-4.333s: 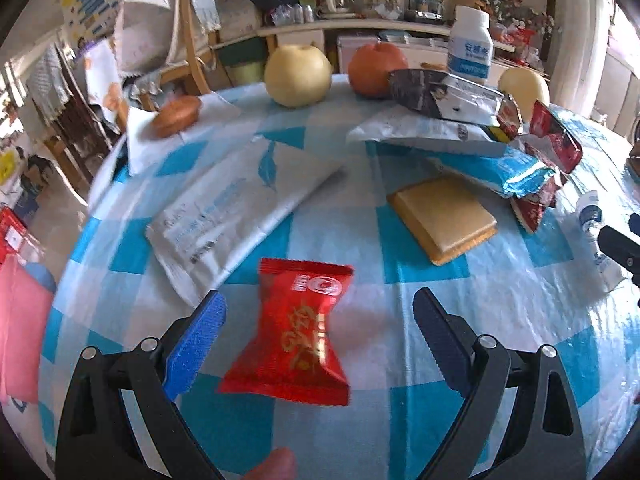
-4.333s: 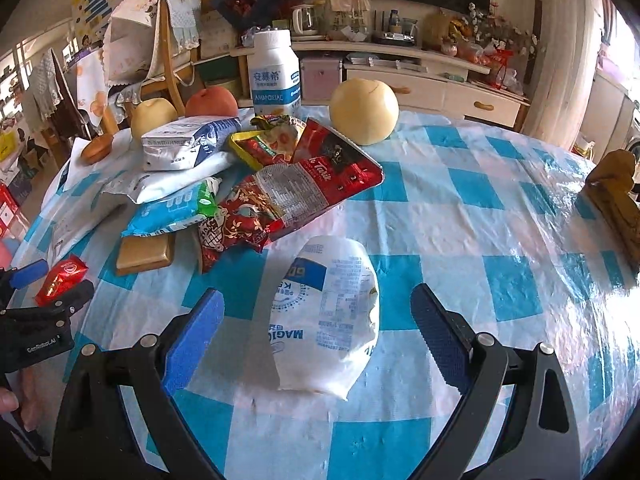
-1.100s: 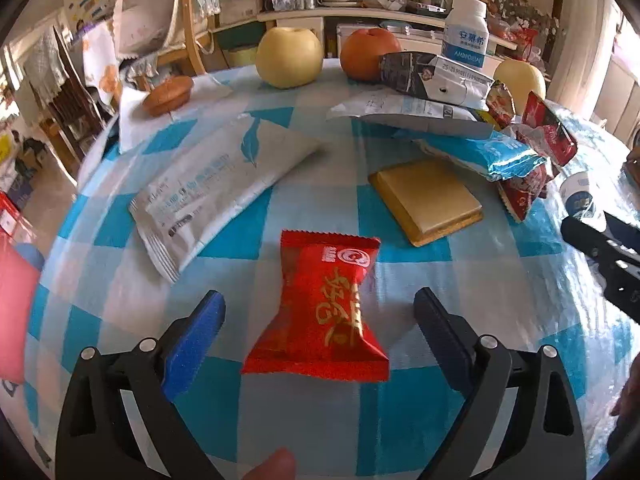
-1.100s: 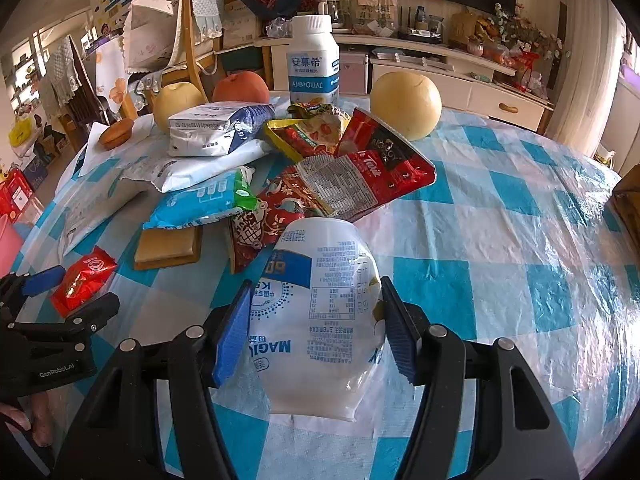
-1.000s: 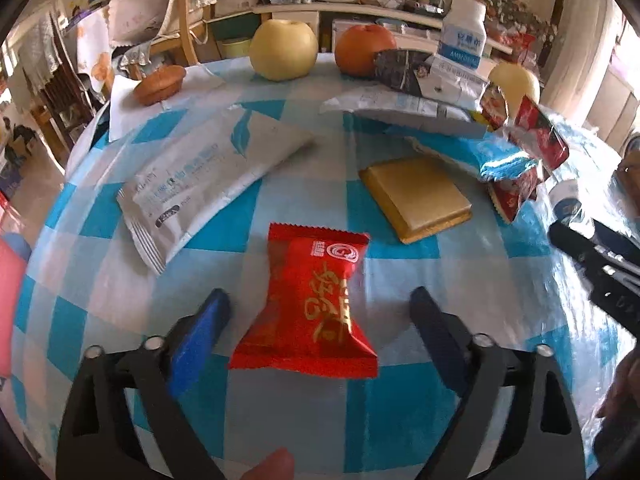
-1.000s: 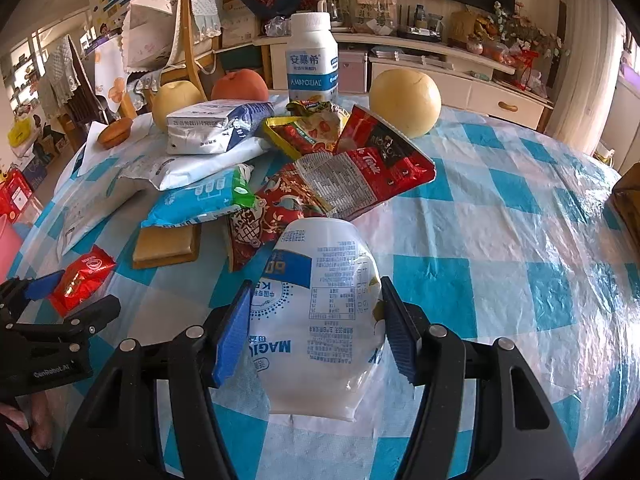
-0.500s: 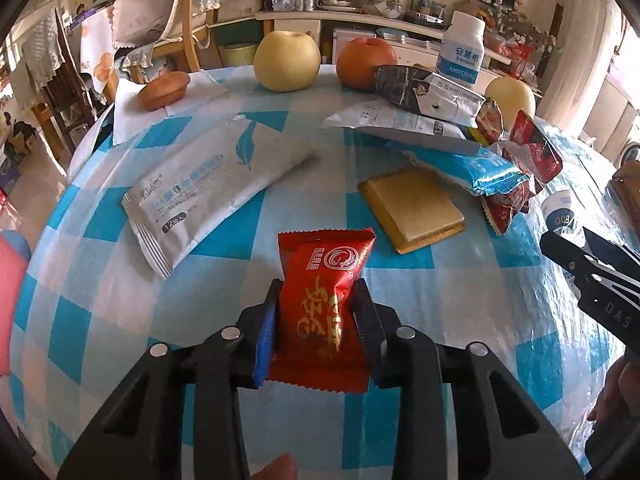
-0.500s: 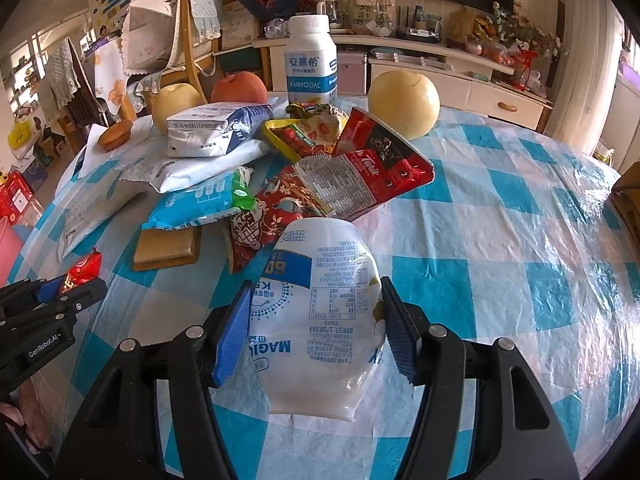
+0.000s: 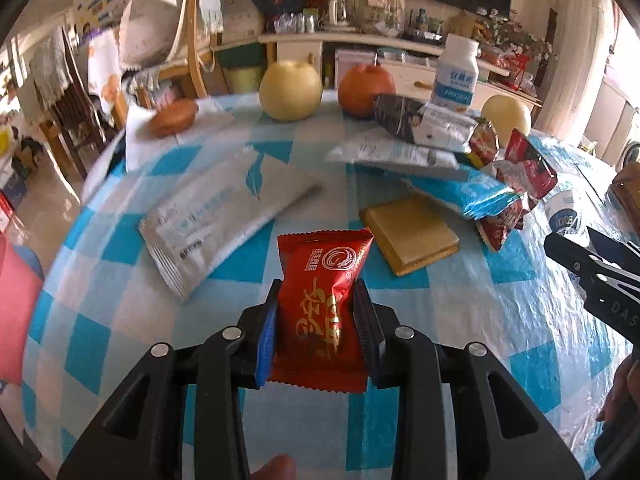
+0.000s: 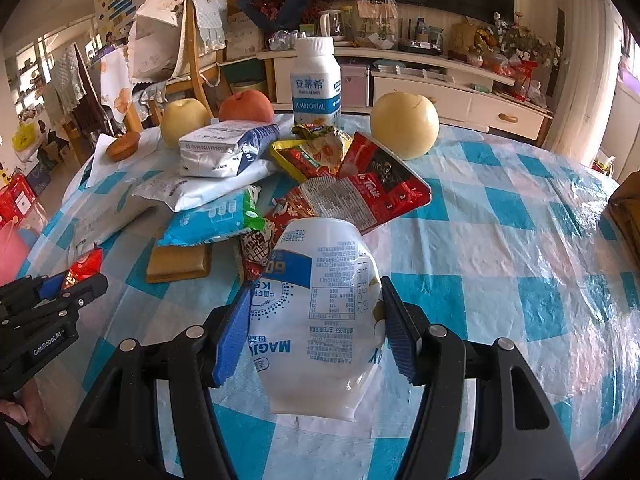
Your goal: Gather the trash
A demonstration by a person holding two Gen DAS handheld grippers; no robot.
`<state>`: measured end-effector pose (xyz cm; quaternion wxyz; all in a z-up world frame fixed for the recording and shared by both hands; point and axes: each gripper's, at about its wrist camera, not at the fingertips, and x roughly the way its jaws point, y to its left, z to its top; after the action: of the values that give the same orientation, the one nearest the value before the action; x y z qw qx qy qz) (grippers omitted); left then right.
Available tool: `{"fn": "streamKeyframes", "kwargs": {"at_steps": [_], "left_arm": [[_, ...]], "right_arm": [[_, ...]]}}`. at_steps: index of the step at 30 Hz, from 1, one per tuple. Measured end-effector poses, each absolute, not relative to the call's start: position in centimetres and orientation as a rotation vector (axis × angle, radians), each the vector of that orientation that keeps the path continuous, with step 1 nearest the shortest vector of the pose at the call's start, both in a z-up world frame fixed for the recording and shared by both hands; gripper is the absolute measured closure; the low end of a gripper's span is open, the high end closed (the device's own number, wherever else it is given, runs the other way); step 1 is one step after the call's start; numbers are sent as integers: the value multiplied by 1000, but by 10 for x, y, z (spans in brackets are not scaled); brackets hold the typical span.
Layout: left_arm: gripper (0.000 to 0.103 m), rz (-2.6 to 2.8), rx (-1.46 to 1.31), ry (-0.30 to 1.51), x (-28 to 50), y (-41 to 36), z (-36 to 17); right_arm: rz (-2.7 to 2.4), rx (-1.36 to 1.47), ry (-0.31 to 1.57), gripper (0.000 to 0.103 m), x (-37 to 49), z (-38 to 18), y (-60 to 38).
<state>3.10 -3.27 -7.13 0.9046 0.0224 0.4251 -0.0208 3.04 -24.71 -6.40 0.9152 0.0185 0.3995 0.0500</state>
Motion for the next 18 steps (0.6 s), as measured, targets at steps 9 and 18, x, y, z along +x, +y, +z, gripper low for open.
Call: {"fn": "streamKeyframes", "kwargs": {"at_steps": [9,18], "left_arm": [[67,-22,104,788,21,-38,-54],[67,-1,93,756,20,-28,-43]], "right_arm": [[101,44,817,41,30,-63,-248],[110,41,802,41,28,-59,-245]]}}
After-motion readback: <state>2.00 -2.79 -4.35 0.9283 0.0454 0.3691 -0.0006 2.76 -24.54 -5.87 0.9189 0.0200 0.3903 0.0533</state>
